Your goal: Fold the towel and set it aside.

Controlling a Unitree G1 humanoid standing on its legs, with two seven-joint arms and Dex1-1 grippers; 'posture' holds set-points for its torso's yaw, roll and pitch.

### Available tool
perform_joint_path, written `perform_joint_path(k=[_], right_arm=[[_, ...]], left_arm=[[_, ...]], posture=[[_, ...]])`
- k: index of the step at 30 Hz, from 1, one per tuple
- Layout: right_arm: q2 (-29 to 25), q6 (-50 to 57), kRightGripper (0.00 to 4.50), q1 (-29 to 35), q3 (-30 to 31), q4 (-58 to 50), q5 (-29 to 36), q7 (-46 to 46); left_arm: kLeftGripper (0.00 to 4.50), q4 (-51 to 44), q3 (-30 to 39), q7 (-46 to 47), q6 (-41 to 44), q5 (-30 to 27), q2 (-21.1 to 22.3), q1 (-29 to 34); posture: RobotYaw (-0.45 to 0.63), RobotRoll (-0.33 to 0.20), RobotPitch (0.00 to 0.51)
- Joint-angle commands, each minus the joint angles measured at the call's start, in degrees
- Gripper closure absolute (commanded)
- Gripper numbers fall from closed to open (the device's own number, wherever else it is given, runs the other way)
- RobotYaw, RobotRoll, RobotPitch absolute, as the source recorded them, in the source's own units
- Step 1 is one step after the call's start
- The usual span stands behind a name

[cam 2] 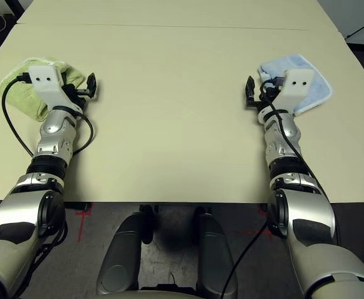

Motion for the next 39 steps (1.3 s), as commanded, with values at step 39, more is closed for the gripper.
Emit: perform_joint_path(k=[39], right_arm=[[-0.5, 0.3, 0.00, 0.2, -1.2, -2.9, 1.6, 6.2]], left_arm=[[0.08, -7.0, 1.6, -4.3, 2.1, -2.0, 1.2, 2.8]], posture=[[0.02, 0.000, 0.247]])
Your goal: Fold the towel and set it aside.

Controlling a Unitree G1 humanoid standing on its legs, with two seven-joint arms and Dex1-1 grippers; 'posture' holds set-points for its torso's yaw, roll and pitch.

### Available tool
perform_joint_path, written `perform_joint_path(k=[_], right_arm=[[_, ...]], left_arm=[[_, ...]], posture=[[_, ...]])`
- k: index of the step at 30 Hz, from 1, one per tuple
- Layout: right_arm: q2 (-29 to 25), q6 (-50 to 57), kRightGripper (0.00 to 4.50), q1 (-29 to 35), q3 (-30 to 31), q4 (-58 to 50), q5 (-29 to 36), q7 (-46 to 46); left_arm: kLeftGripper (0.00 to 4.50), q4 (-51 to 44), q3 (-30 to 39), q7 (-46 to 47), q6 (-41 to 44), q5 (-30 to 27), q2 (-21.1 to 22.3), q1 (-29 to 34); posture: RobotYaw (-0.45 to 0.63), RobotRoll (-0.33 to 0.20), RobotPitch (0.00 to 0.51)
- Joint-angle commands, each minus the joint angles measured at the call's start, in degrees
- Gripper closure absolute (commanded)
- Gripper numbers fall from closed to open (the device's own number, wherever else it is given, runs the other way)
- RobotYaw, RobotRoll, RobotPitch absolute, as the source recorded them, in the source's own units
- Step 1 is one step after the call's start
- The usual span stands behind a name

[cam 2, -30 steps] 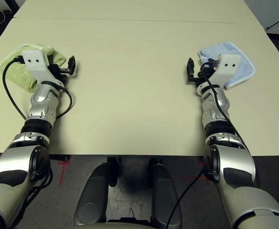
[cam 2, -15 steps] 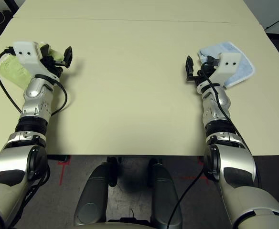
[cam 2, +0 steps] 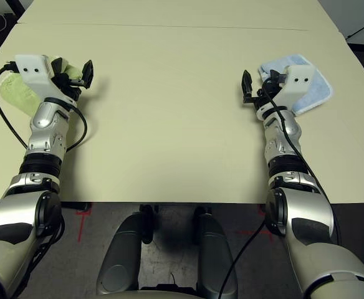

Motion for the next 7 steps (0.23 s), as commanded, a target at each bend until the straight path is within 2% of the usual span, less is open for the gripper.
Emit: perform_joint_path(k=[1, 7], right_arm=[[-0.3, 0.8, 0.00, 0.8, 0.2, -0.5, -0.1, -0.1], [-0.4, 1.0, 0.00, 0.7, 0.4, -0.5, -0.2, -0.1]], left_arm=[[0.08, 0.9, 0.5, 0.4, 0.6, -0.1, -0.2, 1.6], [0.08, 0.9, 0.3, 0.5, 1.3, -0.1, -0.4, 2.0]], posture=[[0.02, 0.000, 0.248], [0.02, 0.000, 0.245]])
